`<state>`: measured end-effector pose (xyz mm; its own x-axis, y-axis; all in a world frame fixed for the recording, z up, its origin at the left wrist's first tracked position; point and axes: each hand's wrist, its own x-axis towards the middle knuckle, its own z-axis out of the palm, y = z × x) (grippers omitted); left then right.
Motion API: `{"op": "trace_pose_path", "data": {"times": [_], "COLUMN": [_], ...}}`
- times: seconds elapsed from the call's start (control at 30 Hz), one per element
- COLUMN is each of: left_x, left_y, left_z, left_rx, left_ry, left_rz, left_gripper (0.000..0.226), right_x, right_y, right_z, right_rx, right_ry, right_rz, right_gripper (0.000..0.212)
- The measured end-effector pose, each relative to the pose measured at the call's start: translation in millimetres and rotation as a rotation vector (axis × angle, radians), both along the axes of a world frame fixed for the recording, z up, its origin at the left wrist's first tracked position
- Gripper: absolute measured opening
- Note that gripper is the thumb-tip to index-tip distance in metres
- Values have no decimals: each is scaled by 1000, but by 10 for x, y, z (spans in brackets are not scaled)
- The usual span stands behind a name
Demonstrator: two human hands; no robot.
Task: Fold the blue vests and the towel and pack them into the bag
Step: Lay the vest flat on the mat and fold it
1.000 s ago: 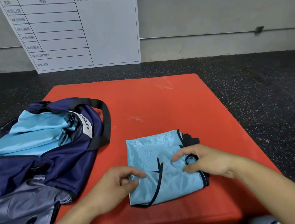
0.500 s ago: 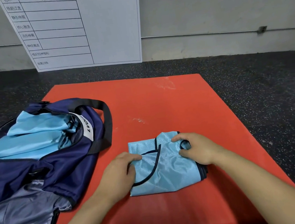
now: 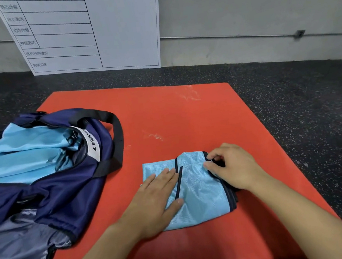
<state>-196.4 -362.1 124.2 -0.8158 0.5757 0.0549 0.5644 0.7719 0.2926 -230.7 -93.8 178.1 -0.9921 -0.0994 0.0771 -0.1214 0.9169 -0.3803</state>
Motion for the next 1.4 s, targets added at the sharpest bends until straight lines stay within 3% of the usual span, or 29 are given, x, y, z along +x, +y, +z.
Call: {"op": "trace_pose_path", "data": {"times": [0.1, 0.17, 0.4, 0.53, 0.63, 0.73, 0.83, 1.0, 1.3, 1.4], "left_x": [-2, 5, 13, 4, -1, 7, 15, 7, -173, -184], "left_y": [4, -5, -110, -106, -102, -114, -86, -86, -381, -392], "left_z": [0, 16, -29, -84, -152, -237, -272, -301, -305, -314], "left_rx": [-8, 21, 52, 60, 36, 19, 27, 2, -31, -60], "left_ry": [-8, -14, 29, 60, 85, 130, 183, 209, 168, 149], "left_rz": [1, -8, -67, -61, 15, 95, 122, 143, 263, 276], "left_gripper": [80, 80, 81, 76, 72, 69, 63, 59, 66, 66], "right_x": [8, -7, -181, -250, -237, -188, -14, 130, 164, 247], "right_y": [-108, -166, -247, -332, -355, -486, -816, -952, -1110, -1210], "right_z": [-34, -39, 30, -78, -171, -176, -302, -619, -518, -543], "right_rx": [71, 139, -56, 0, 117, 305, 268, 223, 180, 165], "right_ry": [14, -1, 146, 100, 60, 216, 296, -33, 17, -31], "right_rz": [25, 19, -53, -63, -66, -19, 94, 108, 157, 260], "right_gripper": [28, 20, 4, 3, 13, 27, 49, 90, 76, 82]}}
